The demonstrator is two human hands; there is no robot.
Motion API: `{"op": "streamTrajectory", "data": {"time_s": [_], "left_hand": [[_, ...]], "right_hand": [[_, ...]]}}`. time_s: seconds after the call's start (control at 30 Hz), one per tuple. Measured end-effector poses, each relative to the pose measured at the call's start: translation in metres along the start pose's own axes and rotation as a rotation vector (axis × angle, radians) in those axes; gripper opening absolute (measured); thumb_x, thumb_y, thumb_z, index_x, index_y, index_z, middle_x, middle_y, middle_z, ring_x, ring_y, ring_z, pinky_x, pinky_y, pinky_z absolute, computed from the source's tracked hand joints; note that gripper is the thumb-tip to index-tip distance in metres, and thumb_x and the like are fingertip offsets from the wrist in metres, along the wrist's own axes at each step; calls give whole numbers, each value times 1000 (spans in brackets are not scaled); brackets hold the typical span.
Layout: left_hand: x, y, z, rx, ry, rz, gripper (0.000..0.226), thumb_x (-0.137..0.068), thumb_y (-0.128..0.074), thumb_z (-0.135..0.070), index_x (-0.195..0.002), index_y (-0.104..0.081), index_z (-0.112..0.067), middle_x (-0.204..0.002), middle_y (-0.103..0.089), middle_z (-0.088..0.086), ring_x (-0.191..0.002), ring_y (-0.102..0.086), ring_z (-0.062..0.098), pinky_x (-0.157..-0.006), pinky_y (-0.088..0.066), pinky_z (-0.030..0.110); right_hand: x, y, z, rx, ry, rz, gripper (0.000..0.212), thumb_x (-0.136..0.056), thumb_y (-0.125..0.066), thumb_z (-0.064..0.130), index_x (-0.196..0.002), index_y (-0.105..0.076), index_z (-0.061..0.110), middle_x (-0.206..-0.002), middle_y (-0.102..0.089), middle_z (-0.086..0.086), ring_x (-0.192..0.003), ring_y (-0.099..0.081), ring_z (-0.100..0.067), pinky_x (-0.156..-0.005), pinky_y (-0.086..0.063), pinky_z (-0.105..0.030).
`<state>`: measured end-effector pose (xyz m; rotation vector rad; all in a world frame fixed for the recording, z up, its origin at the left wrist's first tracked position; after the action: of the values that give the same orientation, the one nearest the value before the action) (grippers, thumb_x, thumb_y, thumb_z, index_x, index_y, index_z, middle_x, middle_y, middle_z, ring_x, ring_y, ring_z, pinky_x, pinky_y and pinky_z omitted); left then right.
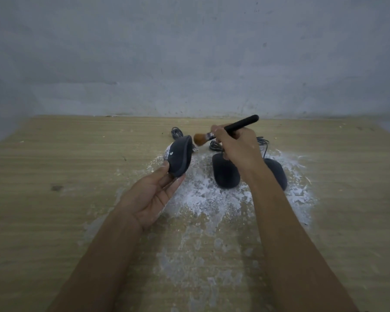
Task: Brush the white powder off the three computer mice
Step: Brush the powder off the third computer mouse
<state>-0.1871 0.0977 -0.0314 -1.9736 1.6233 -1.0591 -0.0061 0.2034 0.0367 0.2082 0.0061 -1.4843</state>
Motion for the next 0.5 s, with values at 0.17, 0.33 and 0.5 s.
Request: {"op": "streamTrajectory", "data": {"time_s": [0.17,0.33,0.5], "left_hand": [[-3,3,0,-65,-15,3,23,-96,-56,-13,-114,-64,-1,-108,-76,15,-95,-75,18,-73,-61,25],[-5,5,1,-83,-28,-4,23,-96,-56,-12,-115,-64,-3,-109,-76,12,-95,-75,18,-74,-61,26],[-5,5,-3,-72,-50,-7,24,-93,-58,-13,-114,-65,-3,-108,-77,12,-95,-75,18,-72,-61,25]], "right_hand": [[5,-14,-4,26,-21,203,28,-93,-73,27,-94,-73,-1,-56,-44,-2,-42,-38,-11,-42,-35,-23],[3,-6,4,40,47,72,11,-94,-72,30,-88,-77,21,-60,-54,0,-45,-45,-6,-47,-40,-23],[5,-13,6,31,55,133,10,-93,-73,29,-88,-76,22,-66,-59,-2,-56,-52,-11,-55,-44,-28]]}}
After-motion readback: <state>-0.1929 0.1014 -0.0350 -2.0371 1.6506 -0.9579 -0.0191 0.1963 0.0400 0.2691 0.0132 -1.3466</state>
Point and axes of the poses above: each hand's wrist, its own x-axis away from the middle knuckle, its own y-axis out of the back of the hand, z = x × y, the point moved 8 cm from there along -x, towards the middle knuckle
